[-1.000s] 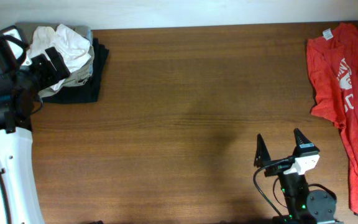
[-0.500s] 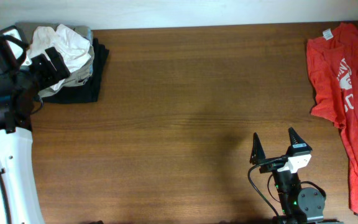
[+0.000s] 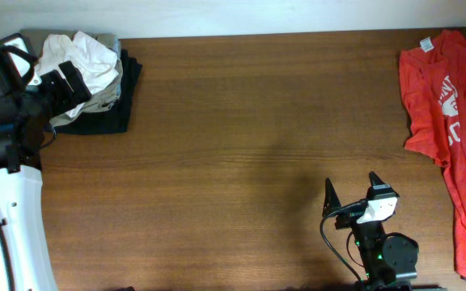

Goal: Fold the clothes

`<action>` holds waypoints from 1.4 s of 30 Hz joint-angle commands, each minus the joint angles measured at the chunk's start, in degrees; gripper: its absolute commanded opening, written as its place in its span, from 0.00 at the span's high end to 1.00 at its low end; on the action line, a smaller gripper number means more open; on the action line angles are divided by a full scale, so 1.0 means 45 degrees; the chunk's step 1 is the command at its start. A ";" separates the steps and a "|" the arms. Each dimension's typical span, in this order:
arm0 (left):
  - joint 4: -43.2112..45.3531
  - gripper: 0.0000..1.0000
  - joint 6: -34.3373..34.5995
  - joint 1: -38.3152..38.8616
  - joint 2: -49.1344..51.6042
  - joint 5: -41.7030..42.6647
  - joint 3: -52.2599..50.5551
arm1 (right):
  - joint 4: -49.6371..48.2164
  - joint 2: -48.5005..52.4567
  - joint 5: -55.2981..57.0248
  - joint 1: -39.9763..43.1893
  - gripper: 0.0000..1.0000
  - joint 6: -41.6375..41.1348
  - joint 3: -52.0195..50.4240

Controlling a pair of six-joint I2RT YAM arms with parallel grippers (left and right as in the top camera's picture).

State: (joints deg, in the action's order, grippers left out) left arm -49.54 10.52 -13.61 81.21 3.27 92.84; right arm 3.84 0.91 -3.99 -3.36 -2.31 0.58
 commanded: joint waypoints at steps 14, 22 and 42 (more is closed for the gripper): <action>0.0029 0.01 0.0063 -0.0010 -0.0049 0.0136 -0.0049 | 0.0063 -0.0097 -0.0068 0.0107 0.01 0.0087 -0.0058; 0.0034 0.01 0.0063 -0.0010 0.0019 0.0136 -0.0049 | 0.0058 -0.0097 -0.0073 0.0107 0.01 0.0087 -0.0058; 0.0039 0.01 -0.0097 0.1093 -0.5994 -0.0461 -0.0049 | 0.0058 -0.0097 -0.0068 0.0107 0.01 0.0087 -0.0058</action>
State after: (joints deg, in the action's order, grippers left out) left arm -49.50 10.52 -8.88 59.27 3.25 92.42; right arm 3.84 0.91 -3.99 -3.36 -2.31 0.58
